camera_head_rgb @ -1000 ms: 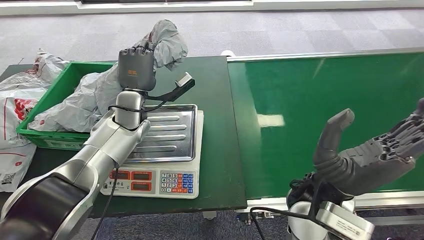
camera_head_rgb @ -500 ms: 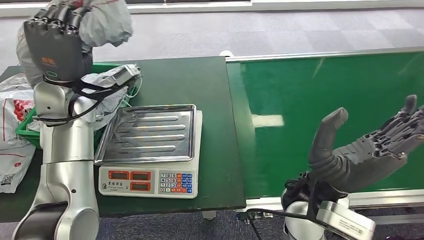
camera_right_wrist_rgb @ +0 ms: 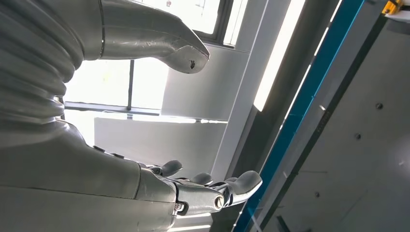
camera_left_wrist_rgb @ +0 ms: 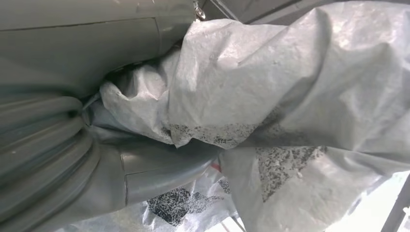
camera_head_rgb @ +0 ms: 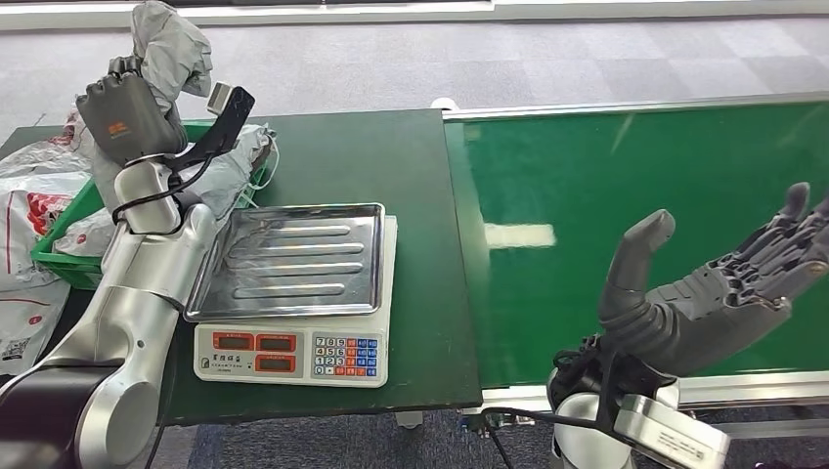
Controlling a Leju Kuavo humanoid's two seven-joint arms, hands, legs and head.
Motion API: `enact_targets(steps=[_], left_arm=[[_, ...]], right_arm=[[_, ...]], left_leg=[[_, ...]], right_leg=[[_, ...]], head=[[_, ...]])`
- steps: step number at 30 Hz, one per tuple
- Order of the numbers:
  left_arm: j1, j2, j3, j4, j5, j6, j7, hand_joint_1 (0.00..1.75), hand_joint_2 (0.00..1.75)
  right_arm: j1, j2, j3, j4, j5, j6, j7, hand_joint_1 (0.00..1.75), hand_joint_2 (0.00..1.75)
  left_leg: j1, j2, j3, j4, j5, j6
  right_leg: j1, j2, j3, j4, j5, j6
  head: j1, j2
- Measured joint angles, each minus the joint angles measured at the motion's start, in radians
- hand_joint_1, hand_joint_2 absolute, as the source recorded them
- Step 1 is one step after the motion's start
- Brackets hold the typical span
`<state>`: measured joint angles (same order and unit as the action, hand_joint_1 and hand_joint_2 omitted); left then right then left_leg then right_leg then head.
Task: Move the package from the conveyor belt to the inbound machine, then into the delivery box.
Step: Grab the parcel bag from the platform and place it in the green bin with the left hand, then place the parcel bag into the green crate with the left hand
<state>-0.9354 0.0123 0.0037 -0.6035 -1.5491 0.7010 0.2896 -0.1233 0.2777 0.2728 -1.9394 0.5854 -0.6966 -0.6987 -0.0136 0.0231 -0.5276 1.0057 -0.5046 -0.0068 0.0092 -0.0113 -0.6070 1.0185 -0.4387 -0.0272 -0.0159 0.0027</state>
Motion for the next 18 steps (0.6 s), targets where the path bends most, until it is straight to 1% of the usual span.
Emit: enact_targets(steps=[1,4,8,18], left_arm=[[-0.007,0.002,-0.002,0.025,0.0,-0.001,0.009,0.01,1.31],[-0.029,0.007,-0.005,0.106,0.001,-0.032,0.043,0.0,0.0],[-0.045,0.009,-0.004,0.192,0.01,-0.14,0.075,0.0,0.0],[-0.06,0.019,-0.004,0.259,0.001,-0.214,0.199,0.0,0.0]], right_arm=[[0.0,0.0,0.0,0.0,-0.001,0.0,0.0,0.0,1.75],[0.0,0.0,0.002,0.0,-0.003,0.0,0.0,0.0,1.75],[-0.001,0.0,0.004,0.0,-0.002,0.0,0.0,0.0,1.75],[-0.009,0.0,0.02,0.033,-0.002,0.0,0.0,0.0,1.75]], left_leg=[[0.0,0.0,0.0,0.0,0.0,0.0],[0.0,0.0,0.0,0.0,0.0,0.0],[0.0,0.0,0.0,0.0,0.0,0.0],[0.0,-0.001,-0.001,0.0,0.0,0.0]], right_leg=[[0.0,0.0,0.0,0.0,0.0,0.0],[0.0,0.0,0.0,0.0,0.0,0.0],[0.0,-0.001,0.0,0.0,0.0,0.0],[0.0,-0.001,0.0,0.0,0.0,0.0]], head=[[0.0,0.0],[0.0,0.0],[0.0,0.0],[0.0,0.0]])
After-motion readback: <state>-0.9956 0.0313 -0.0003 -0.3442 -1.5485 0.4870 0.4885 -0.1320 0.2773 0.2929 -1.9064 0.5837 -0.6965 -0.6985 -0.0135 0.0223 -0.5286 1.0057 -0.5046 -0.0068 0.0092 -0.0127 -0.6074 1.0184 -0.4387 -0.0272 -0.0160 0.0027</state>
